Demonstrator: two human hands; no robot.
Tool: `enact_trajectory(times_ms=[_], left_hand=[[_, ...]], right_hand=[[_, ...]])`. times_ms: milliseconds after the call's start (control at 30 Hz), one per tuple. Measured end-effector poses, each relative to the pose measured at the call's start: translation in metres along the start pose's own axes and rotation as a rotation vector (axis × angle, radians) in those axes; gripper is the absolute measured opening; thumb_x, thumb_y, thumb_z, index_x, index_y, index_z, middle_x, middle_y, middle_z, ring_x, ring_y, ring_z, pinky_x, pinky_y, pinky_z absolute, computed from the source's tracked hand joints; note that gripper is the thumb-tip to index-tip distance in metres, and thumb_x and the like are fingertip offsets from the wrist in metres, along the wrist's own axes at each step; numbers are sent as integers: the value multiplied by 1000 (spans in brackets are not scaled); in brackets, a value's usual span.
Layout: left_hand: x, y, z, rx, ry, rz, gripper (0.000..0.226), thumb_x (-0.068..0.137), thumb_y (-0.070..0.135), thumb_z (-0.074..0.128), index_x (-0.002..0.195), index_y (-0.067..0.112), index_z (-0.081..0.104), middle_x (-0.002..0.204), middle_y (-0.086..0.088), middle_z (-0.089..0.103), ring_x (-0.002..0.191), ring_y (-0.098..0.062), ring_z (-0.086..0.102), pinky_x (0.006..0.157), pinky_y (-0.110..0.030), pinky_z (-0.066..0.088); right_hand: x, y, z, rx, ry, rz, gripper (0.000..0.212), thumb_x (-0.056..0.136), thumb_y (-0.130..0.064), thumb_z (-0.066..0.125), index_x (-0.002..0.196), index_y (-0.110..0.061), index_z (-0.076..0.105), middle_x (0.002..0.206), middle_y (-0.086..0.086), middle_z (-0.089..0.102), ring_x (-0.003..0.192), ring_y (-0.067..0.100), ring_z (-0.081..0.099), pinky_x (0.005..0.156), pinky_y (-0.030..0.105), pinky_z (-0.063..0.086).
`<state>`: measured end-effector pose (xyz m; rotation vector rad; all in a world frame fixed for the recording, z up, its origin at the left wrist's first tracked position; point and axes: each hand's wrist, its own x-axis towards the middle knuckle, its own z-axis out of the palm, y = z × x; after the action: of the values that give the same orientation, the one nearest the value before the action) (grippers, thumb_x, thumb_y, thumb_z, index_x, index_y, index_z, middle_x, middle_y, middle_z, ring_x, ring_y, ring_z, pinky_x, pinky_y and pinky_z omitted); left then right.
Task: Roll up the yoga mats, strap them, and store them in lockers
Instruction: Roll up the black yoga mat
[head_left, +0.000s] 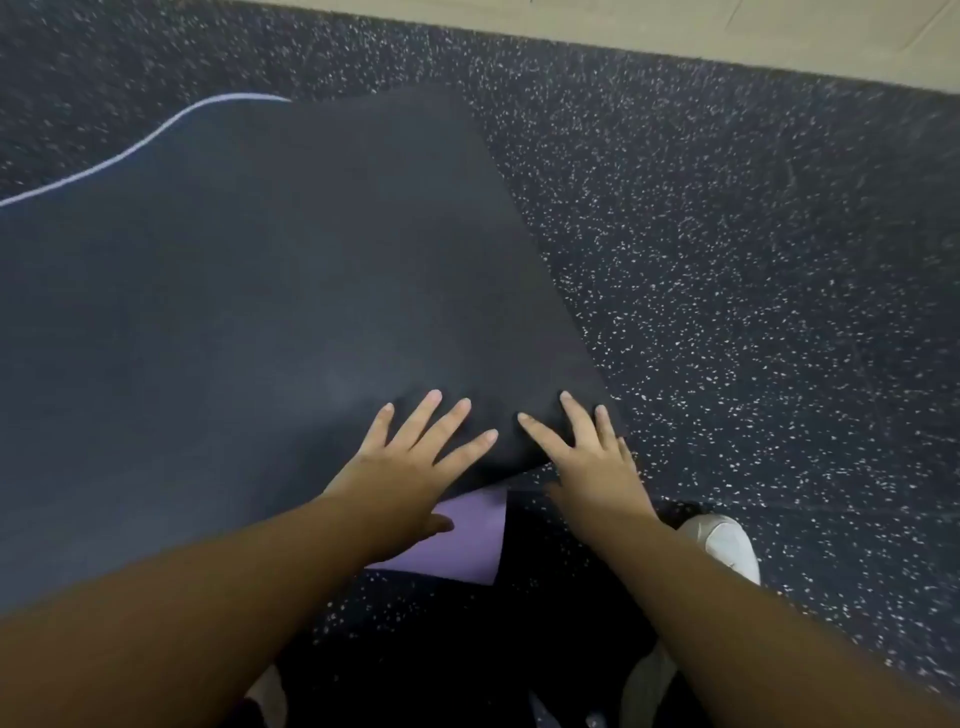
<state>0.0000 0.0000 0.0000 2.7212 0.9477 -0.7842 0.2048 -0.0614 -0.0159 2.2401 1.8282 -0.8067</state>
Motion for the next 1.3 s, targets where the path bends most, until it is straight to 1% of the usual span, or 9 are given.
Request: enact_trajectory(times_ms=[267,433,667,800,900,967,1033,1167,1300], left_hand=[[5,2,7,-31,-18,-27,88,96,56,38,131,33,-40,153,-1,-35,129,-22,-39,115,-55,-2],[2,-1,5,-68,-18,-41,90,96,55,41,129,36,-41,149,2,-40,143,-28,-27,116,-55,1],[-6,-2,-54,-224,173,-136,92,95,53,44,134,43,-38,155,6,-30,146,-32,-14,115,-47,20],[-44,1,-106,-294,258,-251,83,100,31,40,142,41,-30,158,2,-21,146,-39,5,101,-43,44],[-95,11,-138,-239,276,-242,89,92,0,39,148,37,-20,161,-9,-9,130,-42,40,87,-34,46],[-134,17,-149,-205,291,-255,89,87,-6,38,152,34,-9,161,-9,-3,114,-35,53,73,-29,38],[-171,19,-153,-211,322,-279,87,86,-5,40,153,35,0,162,-4,3,116,-30,54,76,-29,40],[-241,20,-160,-278,420,-313,78,90,0,39,152,35,9,160,3,14,137,-18,39,105,-28,36],[-300,35,-190,-275,569,-341,64,96,5,34,152,30,16,155,5,31,138,-14,36,106,-24,29]], right_hand=[[11,-4,3,-121,68,41,82,94,-3,40,146,-52,-1,159,-2,-15,144,43,-3,114,51,19],[0,-3,-12,-150,19,-8,83,96,-1,38,147,-50,-5,160,2,-13,145,37,13,103,40,40],[-25,-36,-76,-133,127,-63,81,93,-4,36,148,-46,-5,161,9,3,114,32,56,81,33,43],[-59,-68,-113,-112,254,-125,73,97,-8,33,148,-47,0,158,7,19,122,32,53,93,36,44],[-100,-81,-131,-80,312,-144,62,100,-17,35,149,-46,9,151,4,35,122,30,53,95,37,44],[-134,-86,-136,-12,311,-189,52,102,-32,38,149,-43,19,147,-5,41,123,23,51,97,35,43],[-170,-93,-137,93,267,-278,55,98,-41,45,148,-43,21,152,-12,33,132,13,42,104,30,37],[-237,-108,-140,109,199,-442,79,90,-43,59,148,-48,6,159,-18,5,140,11,31,108,26,31],[-288,-133,-157,176,214,-495,97,79,-47,71,145,-52,0,158,-22,-4,143,4,17,110,25,27]])
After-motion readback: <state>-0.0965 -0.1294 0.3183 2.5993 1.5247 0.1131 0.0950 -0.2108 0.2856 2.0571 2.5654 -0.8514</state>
